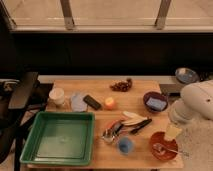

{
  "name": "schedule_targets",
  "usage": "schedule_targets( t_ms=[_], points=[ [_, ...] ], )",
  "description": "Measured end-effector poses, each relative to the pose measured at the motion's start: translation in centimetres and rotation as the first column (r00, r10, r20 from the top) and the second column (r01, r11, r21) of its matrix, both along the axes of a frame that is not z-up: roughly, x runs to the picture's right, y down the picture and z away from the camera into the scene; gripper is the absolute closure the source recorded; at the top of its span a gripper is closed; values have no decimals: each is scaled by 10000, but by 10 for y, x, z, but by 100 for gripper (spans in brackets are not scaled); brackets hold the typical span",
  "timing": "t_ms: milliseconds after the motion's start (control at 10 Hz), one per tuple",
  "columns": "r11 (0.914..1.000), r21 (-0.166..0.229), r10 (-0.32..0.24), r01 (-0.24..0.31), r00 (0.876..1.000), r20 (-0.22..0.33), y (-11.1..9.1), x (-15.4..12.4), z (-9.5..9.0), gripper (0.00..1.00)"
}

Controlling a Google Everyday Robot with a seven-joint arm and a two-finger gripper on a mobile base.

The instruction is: Place apple in plastic cup

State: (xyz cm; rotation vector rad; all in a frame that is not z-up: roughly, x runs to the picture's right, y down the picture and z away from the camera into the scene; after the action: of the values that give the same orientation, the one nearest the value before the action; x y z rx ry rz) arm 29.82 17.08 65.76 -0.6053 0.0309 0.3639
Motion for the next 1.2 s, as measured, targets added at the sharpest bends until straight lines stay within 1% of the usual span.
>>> schedule_targets(
  t_ms=[900, 1100, 1200],
  points=[
    [10000, 17, 0, 0, 10000, 30, -1, 0, 0, 20],
    [9999, 3, 140, -140, 9995, 283, -10, 6, 1, 20],
    [9999, 45, 158, -161, 9981, 593, -23, 4, 5, 20]
  ],
)
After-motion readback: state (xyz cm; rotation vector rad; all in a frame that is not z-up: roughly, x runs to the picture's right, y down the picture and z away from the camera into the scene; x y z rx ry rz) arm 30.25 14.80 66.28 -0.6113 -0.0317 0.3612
